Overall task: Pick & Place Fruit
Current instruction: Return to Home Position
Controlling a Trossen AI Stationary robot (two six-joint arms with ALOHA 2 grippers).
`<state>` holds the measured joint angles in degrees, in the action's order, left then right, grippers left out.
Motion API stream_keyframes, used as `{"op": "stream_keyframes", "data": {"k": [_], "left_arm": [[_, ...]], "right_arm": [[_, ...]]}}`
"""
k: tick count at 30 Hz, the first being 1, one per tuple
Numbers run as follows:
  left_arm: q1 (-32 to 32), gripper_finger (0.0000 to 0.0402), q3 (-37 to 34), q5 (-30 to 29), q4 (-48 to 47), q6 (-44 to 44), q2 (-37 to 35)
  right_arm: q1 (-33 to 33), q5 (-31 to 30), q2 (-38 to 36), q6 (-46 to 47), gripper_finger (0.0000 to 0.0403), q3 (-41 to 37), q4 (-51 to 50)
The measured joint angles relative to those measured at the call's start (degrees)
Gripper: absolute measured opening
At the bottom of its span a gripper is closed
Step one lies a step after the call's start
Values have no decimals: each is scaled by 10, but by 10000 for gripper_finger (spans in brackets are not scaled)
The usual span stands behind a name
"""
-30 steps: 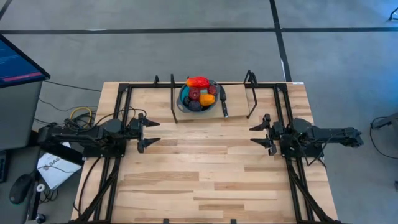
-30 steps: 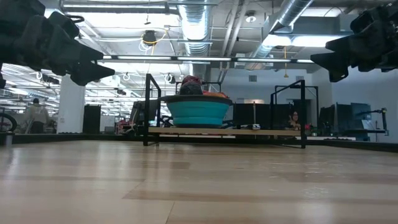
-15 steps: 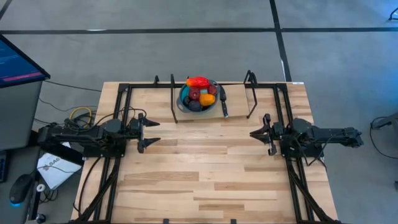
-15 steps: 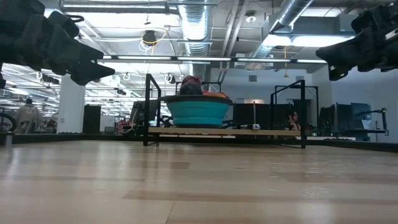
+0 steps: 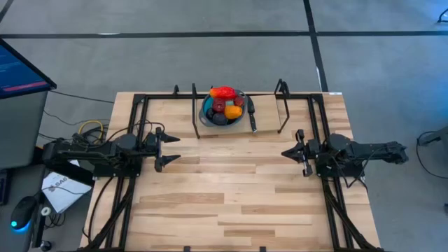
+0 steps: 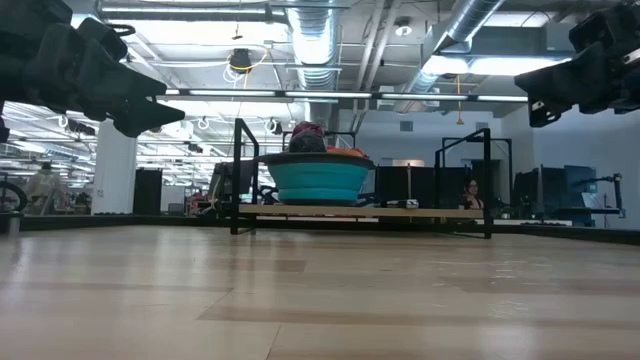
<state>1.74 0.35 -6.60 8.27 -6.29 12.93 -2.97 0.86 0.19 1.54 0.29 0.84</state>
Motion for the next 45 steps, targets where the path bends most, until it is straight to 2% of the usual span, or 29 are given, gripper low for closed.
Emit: {"op": "stream_keyframes", "data": {"k": [25, 32, 35, 41, 45], "left_arm": [[0, 346, 0, -2, 8, 0, 0], [-9, 346, 0, -95, 1, 2, -16], [-25, 346, 0, -110, 5, 1, -39], [-40, 344, 0, -105, 7, 0, -97], [-31, 309, 0, -34, 2, 17, -113]], "right_arm": [[0, 0, 5, 0, 6, 0, 0], [0, 0, 5, 0, 6, 0, 0], [0, 0, 5, 0, 6, 0, 0], [0, 0, 5, 0, 6, 0, 0], [0, 0, 5, 0, 6, 0, 0]]}}
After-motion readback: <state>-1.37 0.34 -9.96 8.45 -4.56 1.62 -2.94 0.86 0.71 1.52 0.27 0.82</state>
